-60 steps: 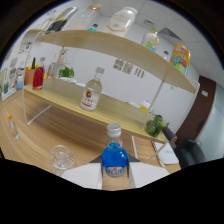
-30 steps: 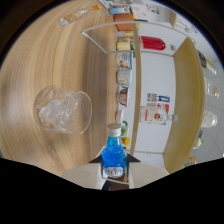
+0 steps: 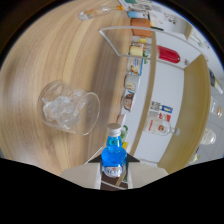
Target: Make me a cup of Mount Fuji.
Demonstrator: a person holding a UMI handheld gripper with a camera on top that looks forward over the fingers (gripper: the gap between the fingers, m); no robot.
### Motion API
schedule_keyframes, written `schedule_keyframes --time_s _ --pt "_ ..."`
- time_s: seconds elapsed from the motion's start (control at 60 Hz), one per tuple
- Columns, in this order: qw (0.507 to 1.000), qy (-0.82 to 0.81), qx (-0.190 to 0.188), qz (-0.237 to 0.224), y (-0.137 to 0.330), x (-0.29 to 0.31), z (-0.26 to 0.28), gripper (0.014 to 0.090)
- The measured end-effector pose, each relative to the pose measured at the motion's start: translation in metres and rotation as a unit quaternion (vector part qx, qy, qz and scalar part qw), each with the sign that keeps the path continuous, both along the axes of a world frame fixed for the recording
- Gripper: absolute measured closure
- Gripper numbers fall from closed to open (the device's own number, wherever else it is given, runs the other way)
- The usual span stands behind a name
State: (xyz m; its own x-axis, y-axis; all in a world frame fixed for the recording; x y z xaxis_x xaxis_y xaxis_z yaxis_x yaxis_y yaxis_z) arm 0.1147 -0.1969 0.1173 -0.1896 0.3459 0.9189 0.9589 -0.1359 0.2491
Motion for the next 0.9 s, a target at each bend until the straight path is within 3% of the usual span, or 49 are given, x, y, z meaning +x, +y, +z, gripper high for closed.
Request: schedule_keyframes --time_s 0.2,0.317,0.433,0.5,0.6,0.9 --pt "0.952 0.299 0.061 0.004 -0.016 -0.021 0.053 0.0690" --pt "0.887 0.453 0.091 -0.008 -0.030 -0.010 0.085 0.0688" --pt "0.786 0.607 0.101 -0.068 -0.039 0.025 0.090 0.0688" --pt "0.729 0.668 0.101 -0.107 -0.042 0.053 0.079 0.0689" --pt "0.684 0.707 0.097 -0.153 -0.040 0.094 0.044 0.0689" --pt "0.662 0.711 0.043 -0.234 -0.031 0.152 -0.064 0.0689"
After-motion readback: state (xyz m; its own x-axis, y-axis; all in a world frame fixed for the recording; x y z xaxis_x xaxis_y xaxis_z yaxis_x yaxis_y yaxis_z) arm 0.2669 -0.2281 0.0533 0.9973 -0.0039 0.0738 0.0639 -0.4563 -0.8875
